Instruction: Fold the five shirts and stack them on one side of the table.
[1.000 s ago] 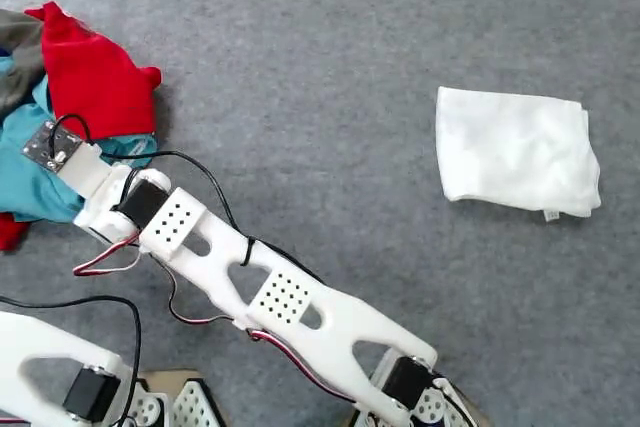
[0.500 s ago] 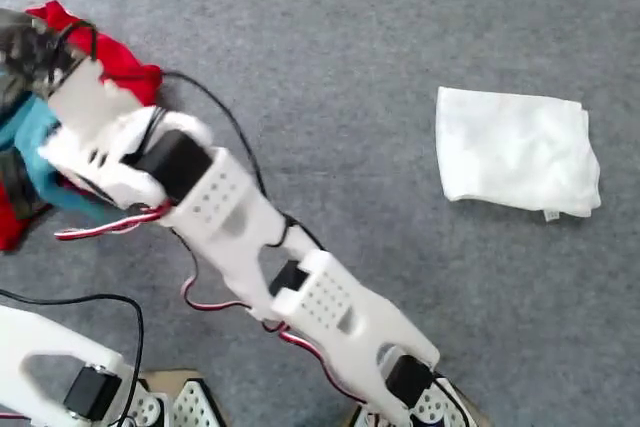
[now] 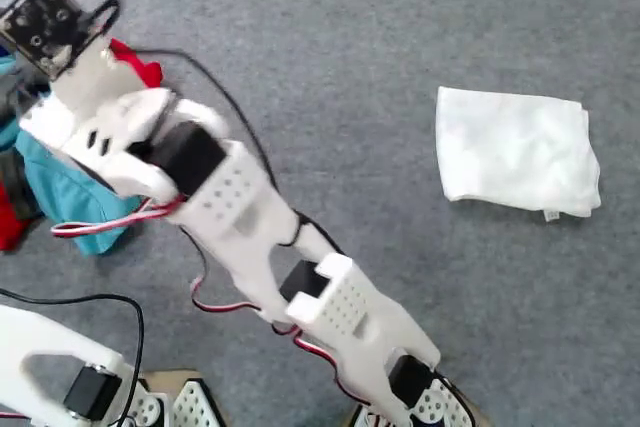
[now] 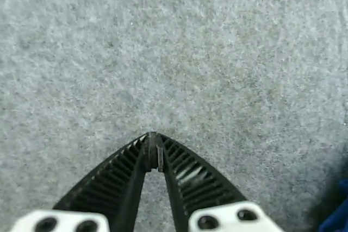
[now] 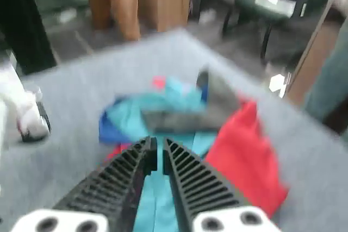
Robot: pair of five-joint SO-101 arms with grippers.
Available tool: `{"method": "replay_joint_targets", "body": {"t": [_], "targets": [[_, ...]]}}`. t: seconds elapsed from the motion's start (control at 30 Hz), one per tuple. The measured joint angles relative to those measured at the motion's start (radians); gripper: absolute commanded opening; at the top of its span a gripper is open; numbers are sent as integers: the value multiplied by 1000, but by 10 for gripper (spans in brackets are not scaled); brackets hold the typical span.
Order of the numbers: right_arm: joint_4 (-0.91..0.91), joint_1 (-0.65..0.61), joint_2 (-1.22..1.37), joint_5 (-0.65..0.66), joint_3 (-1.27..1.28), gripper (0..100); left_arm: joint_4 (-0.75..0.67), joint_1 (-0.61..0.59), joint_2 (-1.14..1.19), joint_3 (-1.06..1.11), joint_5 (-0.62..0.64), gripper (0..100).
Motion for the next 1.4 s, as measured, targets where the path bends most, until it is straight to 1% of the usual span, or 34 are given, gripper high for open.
{"method": "replay_joint_targets", "body": {"t": [0.1,0.13,0.2,0.33,0.4,0.53,0.6,0.7,0.9,1.0,1.2,1.4], "targets": [[0,0,110,-81,52,321,0,0,0,0,0,30],[0,0,152,-112,52,337,0,0,0,0,0,30],[0,0,233,-153,52,335,0,0,0,0,0,30],[0,-9,381,-180,52,274,0,0,0,0,0,30],[0,-25,442,-181,48,211,0,0,0,0,0,30],[0,-48,542,-181,-44,65,0,0,0,0,0,30],[0,-49,578,-181,-98,14,0,0,0,0,0,30],[0,-46,614,-135,-169,15,0,0,0,0,0,30],[78,-46,600,-66,-193,15,0,9,0,0,0,30],[104,-46,535,-38,-193,15,0,11,0,0,0,30],[104,-15,333,-20,-193,15,0,12,0,0,0,30],[32,-12,144,69,-193,15,0,12,0,0,0,30]]}}
